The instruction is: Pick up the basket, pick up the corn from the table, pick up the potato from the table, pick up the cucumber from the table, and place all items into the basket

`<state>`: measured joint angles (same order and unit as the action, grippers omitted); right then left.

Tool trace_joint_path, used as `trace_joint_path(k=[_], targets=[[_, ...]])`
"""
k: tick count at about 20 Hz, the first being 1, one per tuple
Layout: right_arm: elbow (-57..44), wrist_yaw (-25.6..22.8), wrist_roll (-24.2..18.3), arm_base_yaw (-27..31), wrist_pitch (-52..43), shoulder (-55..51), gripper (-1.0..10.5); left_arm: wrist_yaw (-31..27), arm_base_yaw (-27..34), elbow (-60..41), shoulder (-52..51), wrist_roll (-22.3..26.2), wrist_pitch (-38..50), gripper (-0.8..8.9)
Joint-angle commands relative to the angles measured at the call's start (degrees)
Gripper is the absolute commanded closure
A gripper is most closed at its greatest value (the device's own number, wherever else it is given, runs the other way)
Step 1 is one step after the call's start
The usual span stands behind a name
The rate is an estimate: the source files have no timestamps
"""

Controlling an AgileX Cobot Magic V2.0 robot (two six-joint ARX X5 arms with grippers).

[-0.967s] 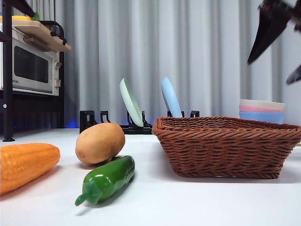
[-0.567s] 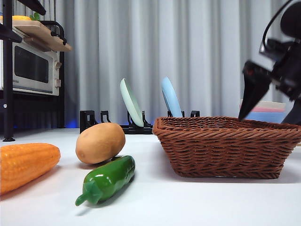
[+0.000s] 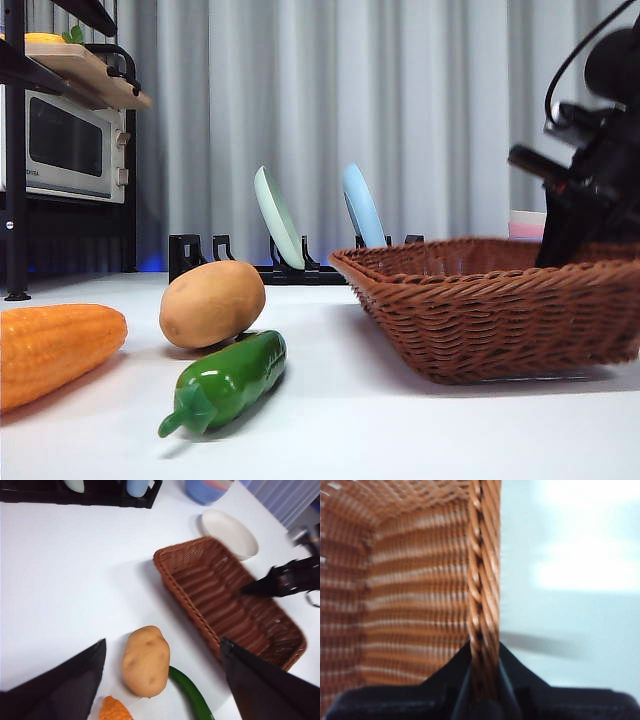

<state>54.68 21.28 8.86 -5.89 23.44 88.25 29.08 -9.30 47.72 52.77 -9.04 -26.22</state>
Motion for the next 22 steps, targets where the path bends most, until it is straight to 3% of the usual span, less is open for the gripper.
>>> trace_joint_path(k=[1,8,14,22], targets=[[0.0,-0.2,0.8,0.2,-0.5,-5.4,9.6,-3.6,-2.4,0.3,1.4,0.1,1.5,3.02],[0.0,-0.4,1.2,0.2,2.9,-21.4,9.6,-15.1,-12.3,7.2,17.0,6.2,-4.5,3.02],[0.0,-0.4,1.2,0.2,6.7,-27.9,9.6,-22.0,-19.2,13.0,31.8,7.3,-4.8,3.02],[0.0,-0.4,1.2,0.2,7.2,-28.2,9.6,-23.0,-21.2,13.1,41.4,7.7,-0.4,3.14]])
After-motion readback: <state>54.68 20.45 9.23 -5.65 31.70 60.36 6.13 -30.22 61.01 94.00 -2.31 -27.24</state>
